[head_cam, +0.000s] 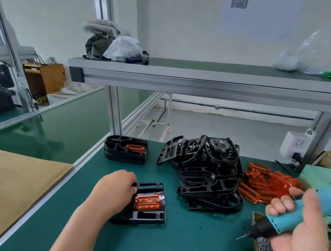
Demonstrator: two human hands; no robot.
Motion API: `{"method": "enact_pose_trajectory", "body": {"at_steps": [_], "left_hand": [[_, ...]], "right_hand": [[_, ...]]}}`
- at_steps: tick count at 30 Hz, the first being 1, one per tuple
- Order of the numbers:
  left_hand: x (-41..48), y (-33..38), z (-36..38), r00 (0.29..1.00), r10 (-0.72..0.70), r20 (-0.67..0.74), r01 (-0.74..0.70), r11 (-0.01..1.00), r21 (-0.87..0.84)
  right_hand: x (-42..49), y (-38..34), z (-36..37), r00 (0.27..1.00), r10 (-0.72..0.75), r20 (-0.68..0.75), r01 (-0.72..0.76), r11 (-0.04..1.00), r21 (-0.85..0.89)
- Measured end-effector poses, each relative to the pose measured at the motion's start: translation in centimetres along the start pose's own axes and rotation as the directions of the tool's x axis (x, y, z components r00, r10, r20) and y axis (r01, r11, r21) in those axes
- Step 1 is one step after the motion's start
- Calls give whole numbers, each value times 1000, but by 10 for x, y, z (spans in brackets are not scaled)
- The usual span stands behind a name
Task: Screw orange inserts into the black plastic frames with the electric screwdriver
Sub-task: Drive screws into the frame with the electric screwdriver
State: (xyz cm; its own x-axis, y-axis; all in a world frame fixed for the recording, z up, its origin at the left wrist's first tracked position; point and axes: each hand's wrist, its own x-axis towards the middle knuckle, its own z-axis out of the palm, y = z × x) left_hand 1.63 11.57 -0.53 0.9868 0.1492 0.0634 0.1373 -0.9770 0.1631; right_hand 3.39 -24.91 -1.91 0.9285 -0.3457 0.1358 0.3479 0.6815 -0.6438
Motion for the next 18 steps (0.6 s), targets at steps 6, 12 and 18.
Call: {"method": "enact_pose_trajectory", "body": {"at_steps": [6, 12, 18], "left_hand": [[24, -4, 5, 999, 23, -49, -19, 996, 85], [35, -10, 10, 998, 20, -53, -14, 995, 103], [34, -15, 14, 991, -35, -127, 35, 999, -1]], "right_hand": [[8, 14, 12, 998, -57, -9, 57, 998, -28], [13, 16, 13, 996, -88, -32, 86, 994, -71], [15, 11, 7, 995, -92, -27, 87, 987, -136]]}}
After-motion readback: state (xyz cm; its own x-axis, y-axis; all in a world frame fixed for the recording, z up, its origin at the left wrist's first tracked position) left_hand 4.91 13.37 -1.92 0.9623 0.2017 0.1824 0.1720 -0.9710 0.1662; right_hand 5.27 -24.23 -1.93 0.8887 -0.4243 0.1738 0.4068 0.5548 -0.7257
